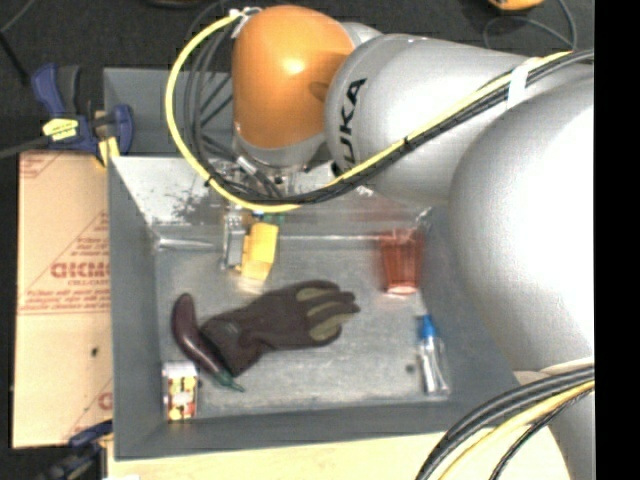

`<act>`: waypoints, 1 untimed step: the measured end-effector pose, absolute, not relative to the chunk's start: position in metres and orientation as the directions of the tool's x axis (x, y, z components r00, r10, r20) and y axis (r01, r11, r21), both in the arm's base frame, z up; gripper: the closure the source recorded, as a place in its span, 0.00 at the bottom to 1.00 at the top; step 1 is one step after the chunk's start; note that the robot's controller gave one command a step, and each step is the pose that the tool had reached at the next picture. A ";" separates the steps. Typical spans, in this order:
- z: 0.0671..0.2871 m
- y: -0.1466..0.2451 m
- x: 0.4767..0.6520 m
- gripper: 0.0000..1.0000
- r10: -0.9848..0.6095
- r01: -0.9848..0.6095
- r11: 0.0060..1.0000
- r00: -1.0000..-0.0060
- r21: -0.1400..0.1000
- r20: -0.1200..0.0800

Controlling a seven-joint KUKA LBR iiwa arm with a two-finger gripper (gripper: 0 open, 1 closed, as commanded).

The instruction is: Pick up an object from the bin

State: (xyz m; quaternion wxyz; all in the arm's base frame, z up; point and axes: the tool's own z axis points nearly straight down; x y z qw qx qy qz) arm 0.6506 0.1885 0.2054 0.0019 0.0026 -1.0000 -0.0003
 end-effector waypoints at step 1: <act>0.211 0.187 0.652 0.00 -0.002 -0.002 1.000 -1.000 0.002 -0.004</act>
Offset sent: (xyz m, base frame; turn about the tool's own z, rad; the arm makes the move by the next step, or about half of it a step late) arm 0.0042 -0.0754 -0.1354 -0.4383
